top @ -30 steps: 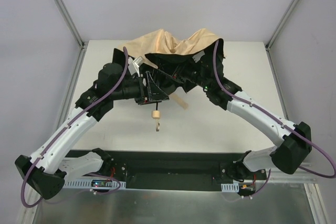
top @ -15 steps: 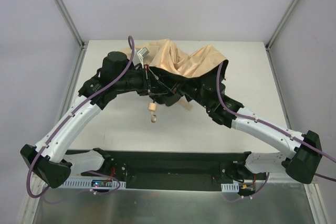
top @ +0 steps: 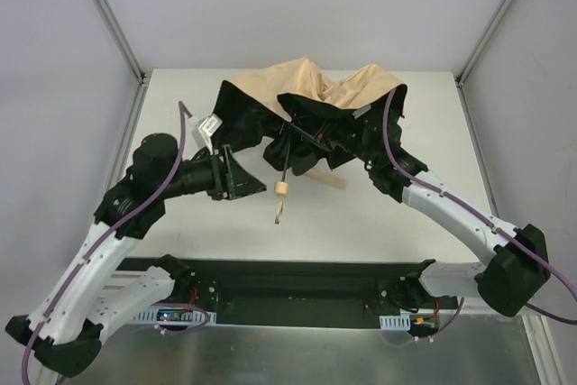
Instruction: Put away the umbrella
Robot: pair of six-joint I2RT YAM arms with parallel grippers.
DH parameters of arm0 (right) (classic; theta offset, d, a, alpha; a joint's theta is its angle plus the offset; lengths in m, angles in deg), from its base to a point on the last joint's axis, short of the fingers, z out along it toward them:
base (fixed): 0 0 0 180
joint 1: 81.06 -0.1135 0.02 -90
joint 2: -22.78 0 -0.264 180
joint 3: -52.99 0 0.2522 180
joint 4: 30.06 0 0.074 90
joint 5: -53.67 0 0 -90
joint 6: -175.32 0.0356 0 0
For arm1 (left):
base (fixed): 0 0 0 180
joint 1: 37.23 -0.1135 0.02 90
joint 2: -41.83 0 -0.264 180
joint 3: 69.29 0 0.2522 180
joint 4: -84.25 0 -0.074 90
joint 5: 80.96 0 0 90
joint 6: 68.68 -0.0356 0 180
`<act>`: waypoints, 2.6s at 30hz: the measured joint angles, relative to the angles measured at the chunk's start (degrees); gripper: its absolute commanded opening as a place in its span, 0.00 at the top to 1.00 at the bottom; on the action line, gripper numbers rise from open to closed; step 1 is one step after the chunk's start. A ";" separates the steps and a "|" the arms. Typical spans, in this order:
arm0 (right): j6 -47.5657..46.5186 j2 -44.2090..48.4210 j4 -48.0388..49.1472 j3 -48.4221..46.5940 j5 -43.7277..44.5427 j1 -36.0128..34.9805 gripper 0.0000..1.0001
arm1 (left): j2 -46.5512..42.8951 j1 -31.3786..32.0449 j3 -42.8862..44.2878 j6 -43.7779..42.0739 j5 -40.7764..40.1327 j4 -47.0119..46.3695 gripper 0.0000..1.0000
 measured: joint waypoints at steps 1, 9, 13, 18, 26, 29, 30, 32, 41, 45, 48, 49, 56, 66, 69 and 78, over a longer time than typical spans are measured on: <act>-0.35 -0.48 0.00 0.00 -1.36 1.09 1.00 | -2.01 0.00 -0.52 0.02 0.02 0.96 0.52; -2.14 -3.43 4.24 9.11 -14.93 5.20 1.00 | -14.62 0.02 -0.94 -2.47 -5.03 12.85 0.36; -3.96 -7.58 6.91 14.14 -20.26 5.35 1.00 | -14.36 0.02 -0.35 -2.67 -12.79 16.96 0.34; -9.38 -16.31 7.19 14.93 -26.40 7.32 1.00 | -8.46 0.02 0.66 0.52 -19.12 17.25 0.31; -18.47 -28.85 5.38 11.23 -31.80 9.44 0.97 | 14.88 -1.14 7.30 2.54 -17.86 11.06 0.18; -20.04 -29.53 4.74 11.15 -31.98 9.42 0.94 | 22.86 -2.25 12.52 0.22 -15.17 9.35 0.23; -20.46 -29.53 4.63 11.15 -32.00 9.42 0.94 | 25.29 -2.29 14.40 -0.98 -14.01 8.59 0.26; -21.49 -29.51 3.98 11.08 -32.04 9.42 0.94 | 29.24 -2.12 17.29 -3.61 -11.98 6.64 0.30; -24.15 -28.22 -1.66 10.64 -31.76 9.42 0.91 | 34.77 3.93 18.82 -15.34 -5.33 -1.53 0.25; -24.68 -26.40 -5.01 10.45 -31.12 9.42 0.88 | 35.52 4.87 18.82 -17.51 -2.32 -4.33 0.46; -25.51 -24.70 -7.96 9.90 -30.23 9.42 0.88 | 38.05 4.87 18.82 -17.84 -1.29 -5.40 0.81; -25.70 -24.00 -8.52 9.88 -29.90 9.42 0.88 | 39.10 4.87 18.82 -17.84 -1.33 -5.42 0.88; -26.16 -18.91 -12.15 9.88 -27.12 9.42 0.90 | 40.87 4.48 20.00 -19.02 -7.41 -2.40 1.00; -31.87 -10.99 -20.87 8.13 -20.63 9.20 1.00 | 26.47 4.13 20.44 -17.77 -21.27 -1.36 1.00; -34.56 -5.42 -24.11 7.69 -17.16 8.90 1.00 | 24.02 4.02 21.18 -17.09 -23.06 -1.31 1.00; -37.88 8.02 -30.23 0.44 -10.82 8.83 1.00 | 23.63 2.60 30.38 -16.20 -24.52 -0.72 1.00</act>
